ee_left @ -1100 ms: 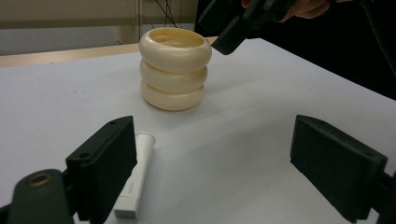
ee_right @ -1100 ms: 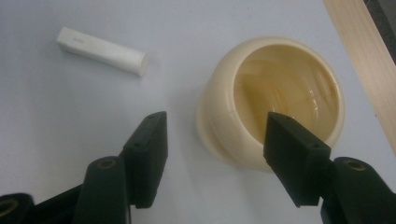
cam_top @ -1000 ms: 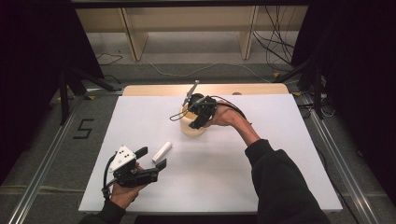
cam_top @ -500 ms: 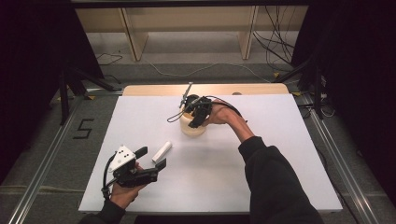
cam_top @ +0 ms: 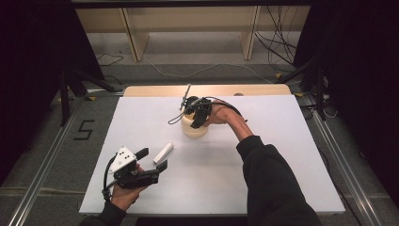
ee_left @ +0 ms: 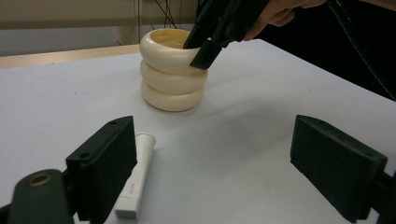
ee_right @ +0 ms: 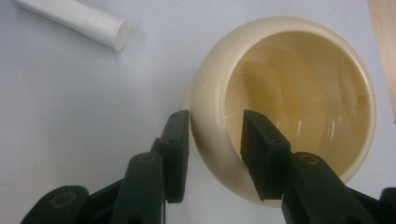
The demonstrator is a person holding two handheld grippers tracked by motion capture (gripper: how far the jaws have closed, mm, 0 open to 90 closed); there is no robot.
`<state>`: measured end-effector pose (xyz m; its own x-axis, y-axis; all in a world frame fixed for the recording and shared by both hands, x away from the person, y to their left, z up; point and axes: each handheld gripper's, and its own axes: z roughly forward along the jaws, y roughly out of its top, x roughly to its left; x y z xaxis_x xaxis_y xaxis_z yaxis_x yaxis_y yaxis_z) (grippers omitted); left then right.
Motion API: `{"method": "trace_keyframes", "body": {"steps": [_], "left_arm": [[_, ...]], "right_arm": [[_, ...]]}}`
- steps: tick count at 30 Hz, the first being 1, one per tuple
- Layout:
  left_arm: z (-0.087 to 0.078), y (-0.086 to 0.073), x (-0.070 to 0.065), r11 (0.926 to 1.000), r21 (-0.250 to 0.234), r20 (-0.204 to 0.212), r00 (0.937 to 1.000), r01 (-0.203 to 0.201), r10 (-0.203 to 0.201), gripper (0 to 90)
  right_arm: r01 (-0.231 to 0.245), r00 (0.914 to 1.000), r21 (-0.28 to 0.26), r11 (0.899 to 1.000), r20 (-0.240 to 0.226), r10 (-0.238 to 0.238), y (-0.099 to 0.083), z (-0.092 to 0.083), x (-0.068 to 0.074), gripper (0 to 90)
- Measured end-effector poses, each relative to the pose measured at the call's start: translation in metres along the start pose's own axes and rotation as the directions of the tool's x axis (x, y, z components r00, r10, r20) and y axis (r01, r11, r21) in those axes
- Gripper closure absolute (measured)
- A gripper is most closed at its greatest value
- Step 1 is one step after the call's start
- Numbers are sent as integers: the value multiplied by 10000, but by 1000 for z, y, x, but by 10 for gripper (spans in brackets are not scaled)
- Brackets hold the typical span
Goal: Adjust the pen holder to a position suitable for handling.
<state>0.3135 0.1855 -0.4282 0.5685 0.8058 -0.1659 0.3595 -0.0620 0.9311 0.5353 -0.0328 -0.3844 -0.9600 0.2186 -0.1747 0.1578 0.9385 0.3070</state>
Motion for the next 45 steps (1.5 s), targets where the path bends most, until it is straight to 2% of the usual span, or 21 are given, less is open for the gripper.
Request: {"method": "trace_keyframes", "body": {"steps": [4, 12, 17, 20, 30, 38, 45], "left_arm": [[0, 0, 0, 10000, 2, -5, 10000, -12, 12, 137], [-1, 0, 0, 10000, -20, -18, 10000, 15, -15, 138], [-1, 0, 0, 10000, -15, -15, 10000, 13, -13, 138], [-1, 0, 0, 10000, -12, -16, 10000, 10, -10, 139], [-1, 0, 0, 10000, -29, -49, 10000, 61, -61, 139], [-1, 1, 1, 10000, -44, -70, 10000, 44, -45, 139], [-1, 0, 0, 10000, -33, -84, 10000, 38, -38, 139]], "right_arm": [[205, 9998, 76, 9998, -18, -205, 1, 0, 0, 652], [528, 9980, 199, 9984, -362, -520, 4, 2, 0, 729], [719, 9939, 183, 9972, -846, -701, 4, 3, 0, 758], [701, 9919, 362, 9969, -1084, -659, 4, 2, 1, 768], [774, 9849, 400, 9962, -1585, -701, 2, 1, 4, 783], [854, 9833, 428, 9954, -1646, -773, -2, -6, 5, 782], [822, 9816, 412, 9958, -1760, -737, -15, -20, 5, 783]]}}
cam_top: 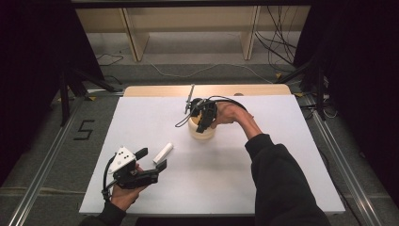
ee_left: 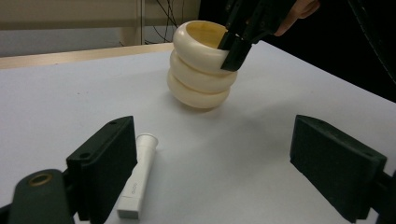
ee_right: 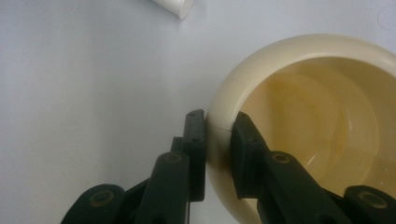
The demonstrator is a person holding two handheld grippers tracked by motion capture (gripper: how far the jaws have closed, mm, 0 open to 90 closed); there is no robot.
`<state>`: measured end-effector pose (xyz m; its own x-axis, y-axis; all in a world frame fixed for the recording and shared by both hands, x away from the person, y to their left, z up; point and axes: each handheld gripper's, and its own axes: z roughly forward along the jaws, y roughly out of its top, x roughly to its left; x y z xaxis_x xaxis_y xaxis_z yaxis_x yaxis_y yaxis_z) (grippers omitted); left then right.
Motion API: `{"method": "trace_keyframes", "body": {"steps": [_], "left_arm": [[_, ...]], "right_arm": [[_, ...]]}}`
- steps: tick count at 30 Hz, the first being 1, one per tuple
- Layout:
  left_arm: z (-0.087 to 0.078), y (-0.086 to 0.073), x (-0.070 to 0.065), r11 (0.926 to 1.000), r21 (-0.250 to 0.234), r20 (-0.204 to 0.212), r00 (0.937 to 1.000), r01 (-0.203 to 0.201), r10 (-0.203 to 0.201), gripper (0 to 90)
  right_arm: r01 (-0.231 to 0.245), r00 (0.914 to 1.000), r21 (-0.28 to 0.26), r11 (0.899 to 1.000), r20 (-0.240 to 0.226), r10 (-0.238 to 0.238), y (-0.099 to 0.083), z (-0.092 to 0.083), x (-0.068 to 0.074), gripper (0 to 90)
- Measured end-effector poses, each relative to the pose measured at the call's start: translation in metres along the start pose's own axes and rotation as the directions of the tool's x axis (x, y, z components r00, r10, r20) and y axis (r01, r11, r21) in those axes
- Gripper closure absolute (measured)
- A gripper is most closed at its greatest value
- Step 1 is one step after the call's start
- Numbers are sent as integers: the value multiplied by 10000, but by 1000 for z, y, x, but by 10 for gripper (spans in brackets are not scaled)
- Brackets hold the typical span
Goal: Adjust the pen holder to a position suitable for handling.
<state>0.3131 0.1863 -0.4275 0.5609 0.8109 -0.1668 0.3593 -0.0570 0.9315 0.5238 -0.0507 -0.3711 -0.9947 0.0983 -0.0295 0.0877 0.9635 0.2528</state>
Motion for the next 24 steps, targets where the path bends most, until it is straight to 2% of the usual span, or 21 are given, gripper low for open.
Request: {"method": "trace_keyframes", "body": {"steps": [4, 12, 18, 23, 24], "left_arm": [[0, 0, 0, 10000, 6, -9, 10000, 5, -5, 139], [1, 0, 0, 10000, 18, -21, 10000, 4, -4, 139], [0, 0, 0, 10000, 20, -34, 10000, -4, 4, 139], [1, 0, 0, 10000, 18, -35, 10000, -5, 5, 139], [1, 0, 0, 10000, 25, -36, 10000, -11, 12, 139]], "right_arm": [[-132, 9999, 57, 9999, -52, 132, -10, -5, 0, 783], [9, 9996, 67, 10000, -271, -7, -26, -9, 4, 783], [-23, 9989, 154, 9999, -473, 31, -32, -8, 8, 783], [130, 9978, 272, 9995, -653, -112, -37, -9, 10, 781], [90, 9980, 167, 9998, -626, -79, -38, -8, 10, 781]]}}
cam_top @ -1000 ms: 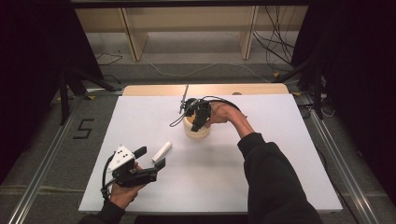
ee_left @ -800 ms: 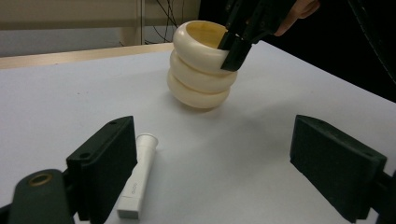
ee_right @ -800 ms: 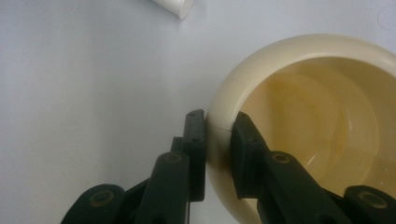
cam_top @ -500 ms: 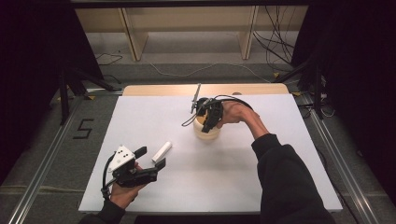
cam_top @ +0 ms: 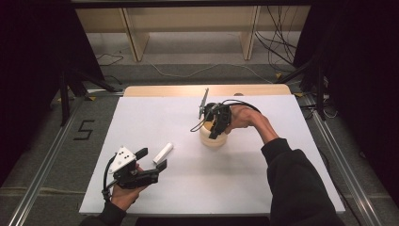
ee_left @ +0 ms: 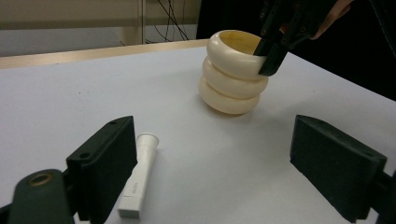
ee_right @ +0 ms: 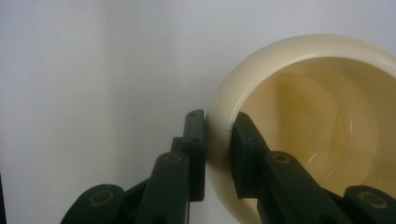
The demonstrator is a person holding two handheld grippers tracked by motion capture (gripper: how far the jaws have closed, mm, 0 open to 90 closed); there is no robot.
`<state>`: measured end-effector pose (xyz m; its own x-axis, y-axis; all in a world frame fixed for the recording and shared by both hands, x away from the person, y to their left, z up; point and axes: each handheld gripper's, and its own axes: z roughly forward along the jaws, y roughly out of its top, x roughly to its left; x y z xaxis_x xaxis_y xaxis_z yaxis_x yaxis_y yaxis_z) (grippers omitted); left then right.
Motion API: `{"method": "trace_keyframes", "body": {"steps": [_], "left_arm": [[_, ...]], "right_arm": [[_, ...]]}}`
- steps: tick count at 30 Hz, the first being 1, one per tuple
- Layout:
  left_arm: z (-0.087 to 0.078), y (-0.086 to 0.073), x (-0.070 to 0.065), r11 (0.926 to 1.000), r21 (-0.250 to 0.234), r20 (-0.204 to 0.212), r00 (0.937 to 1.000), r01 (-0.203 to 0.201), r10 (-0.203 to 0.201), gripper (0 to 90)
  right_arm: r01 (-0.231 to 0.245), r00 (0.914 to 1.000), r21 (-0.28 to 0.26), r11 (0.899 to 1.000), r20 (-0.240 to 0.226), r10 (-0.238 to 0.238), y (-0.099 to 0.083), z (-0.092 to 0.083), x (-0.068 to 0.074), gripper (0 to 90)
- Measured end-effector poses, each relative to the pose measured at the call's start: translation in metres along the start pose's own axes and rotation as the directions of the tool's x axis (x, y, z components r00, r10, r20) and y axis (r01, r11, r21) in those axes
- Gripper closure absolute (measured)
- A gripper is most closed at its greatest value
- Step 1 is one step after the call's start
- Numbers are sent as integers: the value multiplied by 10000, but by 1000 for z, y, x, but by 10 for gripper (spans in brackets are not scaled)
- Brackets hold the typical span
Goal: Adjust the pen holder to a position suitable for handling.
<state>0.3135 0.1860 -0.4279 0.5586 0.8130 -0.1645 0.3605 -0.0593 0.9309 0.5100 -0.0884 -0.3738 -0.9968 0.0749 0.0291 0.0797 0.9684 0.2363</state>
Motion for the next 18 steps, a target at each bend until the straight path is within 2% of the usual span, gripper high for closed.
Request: {"method": "trace_keyframes", "body": {"steps": [8, 18], "left_arm": [[0, 0, 0, 10000, -1, -8, 10000, -4, 4, 139], [0, 0, 0, 10000, 5, -15, 10000, -9, 9, 139]], "right_arm": [[31, 9997, 111, 9999, -250, -28, -1, 2, 2, 780], [71, 9996, 323, 9995, -278, -62, -4, 6, 1, 767]]}}
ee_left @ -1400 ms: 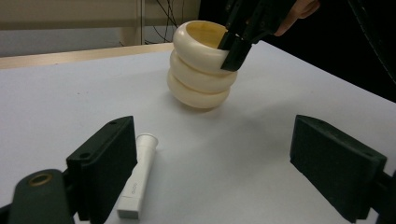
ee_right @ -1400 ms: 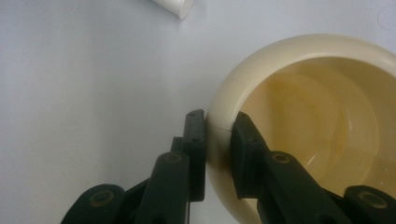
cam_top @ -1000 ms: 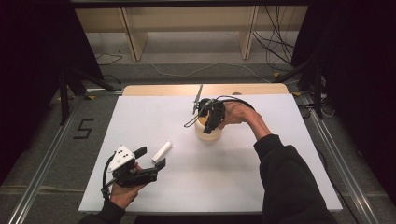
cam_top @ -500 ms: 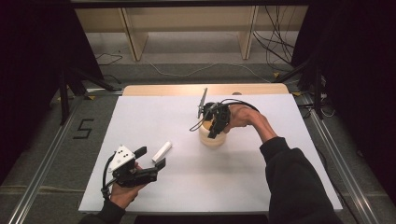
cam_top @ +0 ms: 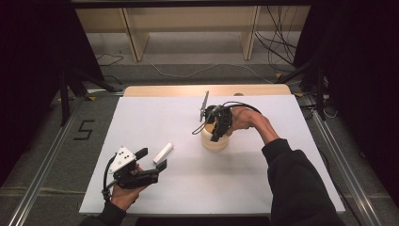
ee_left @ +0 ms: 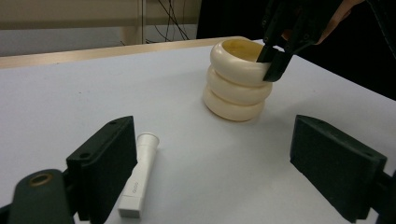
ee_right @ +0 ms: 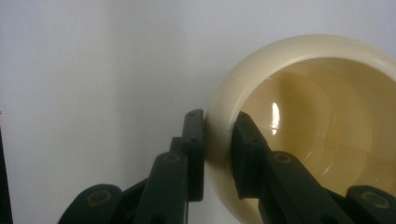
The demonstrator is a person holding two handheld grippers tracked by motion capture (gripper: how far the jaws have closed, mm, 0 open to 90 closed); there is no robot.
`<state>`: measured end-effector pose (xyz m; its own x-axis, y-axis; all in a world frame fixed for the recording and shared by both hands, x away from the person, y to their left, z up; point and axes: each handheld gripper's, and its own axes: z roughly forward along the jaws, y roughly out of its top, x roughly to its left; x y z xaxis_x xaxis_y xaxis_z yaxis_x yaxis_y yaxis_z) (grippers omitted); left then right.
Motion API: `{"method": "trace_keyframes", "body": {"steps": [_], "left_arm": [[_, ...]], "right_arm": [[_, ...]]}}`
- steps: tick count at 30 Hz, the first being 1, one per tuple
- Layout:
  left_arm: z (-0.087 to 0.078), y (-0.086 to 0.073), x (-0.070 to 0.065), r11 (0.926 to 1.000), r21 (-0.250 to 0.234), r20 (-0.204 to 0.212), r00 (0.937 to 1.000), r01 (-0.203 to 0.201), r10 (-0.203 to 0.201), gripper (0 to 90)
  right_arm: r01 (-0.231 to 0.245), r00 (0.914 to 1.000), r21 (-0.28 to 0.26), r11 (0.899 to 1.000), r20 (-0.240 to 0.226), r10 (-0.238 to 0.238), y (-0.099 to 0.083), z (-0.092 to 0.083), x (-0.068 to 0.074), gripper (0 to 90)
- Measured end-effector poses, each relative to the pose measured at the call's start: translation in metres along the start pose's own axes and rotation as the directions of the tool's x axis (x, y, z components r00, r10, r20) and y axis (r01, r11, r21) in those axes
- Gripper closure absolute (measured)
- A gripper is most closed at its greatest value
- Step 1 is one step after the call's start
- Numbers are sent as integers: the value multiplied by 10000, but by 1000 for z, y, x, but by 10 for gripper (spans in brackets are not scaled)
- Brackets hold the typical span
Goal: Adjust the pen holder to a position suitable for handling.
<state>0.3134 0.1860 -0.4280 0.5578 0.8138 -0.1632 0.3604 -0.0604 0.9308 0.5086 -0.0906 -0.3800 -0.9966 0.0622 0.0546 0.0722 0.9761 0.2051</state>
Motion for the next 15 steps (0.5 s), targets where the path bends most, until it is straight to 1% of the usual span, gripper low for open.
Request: {"method": "trace_keyframes", "body": {"steps": [3, 5, 8, 9, 10, 11, 12, 13, 15], "left_arm": [[0, 0, 0, 10000, -2, -2, 10000, -1, 1, 139], [0, 0, 0, 10000, -4, -5, 10000, 5, -5, 139], [0, 0, 0, 10000, -3, -3, 10000, -3, 3, 139], [0, 0, 0, 10000, -3, -4, 10000, 3, -3, 139], [0, 0, 0, 10000, -1, -4, 10000, 6, -6, 139], [0, 0, 0, 10000, -1, -2, 10000, 9, -9, 139], [0, 0, 0, 10000, -2, 1, 10000, 8, -8, 139], [0, 0, 0, 10000, -1, 2, 10000, 3, -3, 139], [0, 0, 0, 10000, 8, 6, 10000, 5, -5, 139]], "right_arm": [[-32, 9998, -66, 10000, 181, 33, -1, -1, 0, 752], [-34, 9994, -277, 9996, 333, 44, -1, -3, 0, 733], [-37, 9994, -523, 9986, 346, 55, -2, -7, -1, 690], [-48, 9990, -552, 9985, 446, 72, -1, -8, 0, 671], [-192, 9980, -631, 9978, 583, 229, -2, -11, -1, 634], [-192, 9980, -631, 9978, 583, 229, -2, -11, -1, 634], [-291, 9979, -654, 9974, 551, 328, -2, -13, -1, 621], [-296, 9974, -859, 9959, 637, 351, -3, -14, -1, 611], [-411, 9963, -1018, 9940, 711, 484, -4, -17, 0, 584]]}}
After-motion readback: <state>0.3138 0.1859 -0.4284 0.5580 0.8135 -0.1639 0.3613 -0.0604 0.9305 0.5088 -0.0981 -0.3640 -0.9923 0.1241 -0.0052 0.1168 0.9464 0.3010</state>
